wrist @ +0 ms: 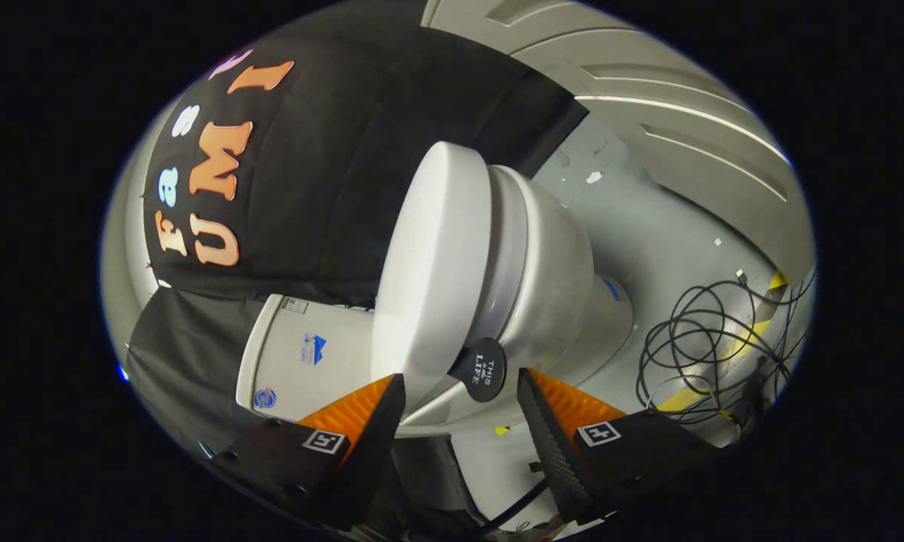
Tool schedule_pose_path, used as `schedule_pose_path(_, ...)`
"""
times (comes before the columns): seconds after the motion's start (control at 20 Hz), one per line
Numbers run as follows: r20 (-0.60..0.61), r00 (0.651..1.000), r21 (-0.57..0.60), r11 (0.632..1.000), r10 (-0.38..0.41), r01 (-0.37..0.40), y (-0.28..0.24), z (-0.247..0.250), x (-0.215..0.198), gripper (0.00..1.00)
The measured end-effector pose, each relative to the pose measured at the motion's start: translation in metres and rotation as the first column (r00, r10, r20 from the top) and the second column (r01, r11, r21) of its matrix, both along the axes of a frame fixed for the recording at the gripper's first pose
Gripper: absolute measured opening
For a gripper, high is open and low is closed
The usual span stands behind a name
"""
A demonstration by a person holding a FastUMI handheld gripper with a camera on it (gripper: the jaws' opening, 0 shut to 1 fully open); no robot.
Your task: Open the toilet lid.
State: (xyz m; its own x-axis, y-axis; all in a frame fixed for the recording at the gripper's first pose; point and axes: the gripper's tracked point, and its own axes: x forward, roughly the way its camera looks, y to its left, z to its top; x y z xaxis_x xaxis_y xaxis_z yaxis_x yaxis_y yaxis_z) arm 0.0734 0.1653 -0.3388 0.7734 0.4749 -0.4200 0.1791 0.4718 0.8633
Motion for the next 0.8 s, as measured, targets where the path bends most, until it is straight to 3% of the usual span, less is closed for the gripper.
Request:
schedule_pose_path(0.3,0.001,0.999,0.071,0.997,-0.044,0.044,-0.01,-0.009,0.014,0.5)
schedule_pose_path(0.4,0.008,0.999,0.081,0.996,-0.032,0.031,-0.008,-0.005,0.014,0.48)
schedule_pose_path(0.6,-0.009,0.999,0.081,0.996,-0.039,0.04,-0.014,-0.012,0.016,0.2)
schedule_pose_path(0.8,0.015,0.998,0.116,0.992,-0.055,0.053,-0.013,-0.013,0.024,0.15)
